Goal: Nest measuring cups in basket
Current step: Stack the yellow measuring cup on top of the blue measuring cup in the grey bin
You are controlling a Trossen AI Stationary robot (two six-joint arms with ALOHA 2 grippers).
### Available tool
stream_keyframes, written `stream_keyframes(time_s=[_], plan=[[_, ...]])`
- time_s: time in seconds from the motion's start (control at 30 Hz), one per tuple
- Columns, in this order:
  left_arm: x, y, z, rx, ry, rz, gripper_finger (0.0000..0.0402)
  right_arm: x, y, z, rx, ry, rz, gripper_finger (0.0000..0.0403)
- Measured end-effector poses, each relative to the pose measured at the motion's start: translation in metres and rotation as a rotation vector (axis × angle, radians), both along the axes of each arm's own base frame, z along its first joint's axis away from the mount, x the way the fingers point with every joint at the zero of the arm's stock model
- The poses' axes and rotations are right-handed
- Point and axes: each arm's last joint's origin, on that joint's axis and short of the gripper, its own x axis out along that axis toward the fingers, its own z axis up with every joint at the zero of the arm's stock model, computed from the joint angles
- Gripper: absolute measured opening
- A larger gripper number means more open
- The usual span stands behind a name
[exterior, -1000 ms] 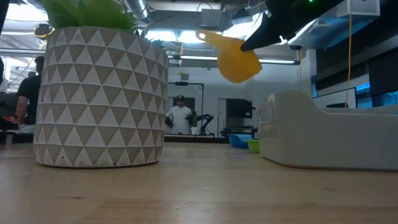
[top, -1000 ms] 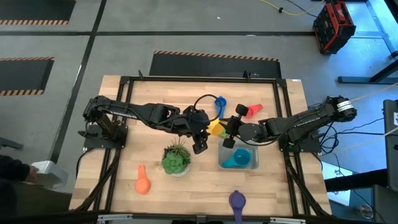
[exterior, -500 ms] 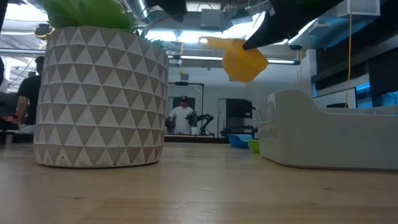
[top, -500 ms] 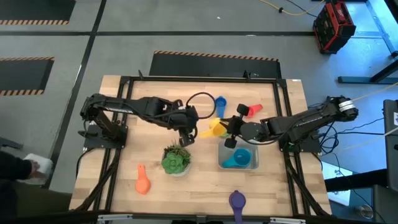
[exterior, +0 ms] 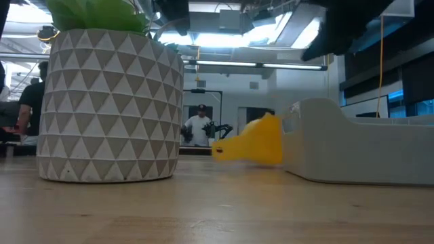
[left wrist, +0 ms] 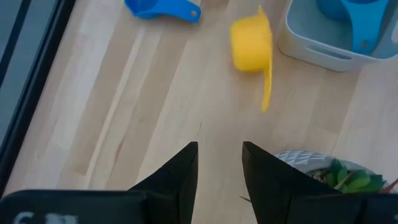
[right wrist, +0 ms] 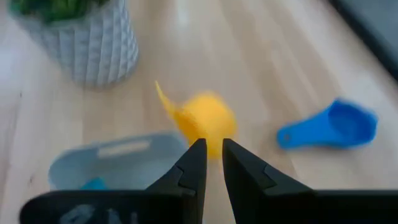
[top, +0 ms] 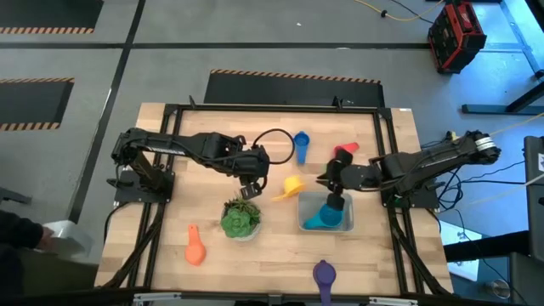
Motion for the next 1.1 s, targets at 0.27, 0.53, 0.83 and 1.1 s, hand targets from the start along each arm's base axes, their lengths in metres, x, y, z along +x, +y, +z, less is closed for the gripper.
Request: stream_keyframes(time_s=[0.27,0.53,0.83,1.1], plan=[[0.0,0.0,0.0,0.005,-0.005,0.002,0.0118,-0.002,0.0,-0.005,-0.026,0.063,0.03,0.0057],[0.002,0.0,0.001,0.002,-0.029,0.002,0.0118,-0.001,0.0,-0.003,-0.054,0.044,0.062,0.0059],[0.002,0.0,0.001,0.001,-0.029,0.002,0.0118,0.001,0.0,-0.002,-0.058,0.039,0.099,0.0136],[0.002,0.0,0.001,0.001,-0.029,0.002,0.0118,0.031,0.001,-0.007,-0.104,-0.084,0.119,0.0229]])
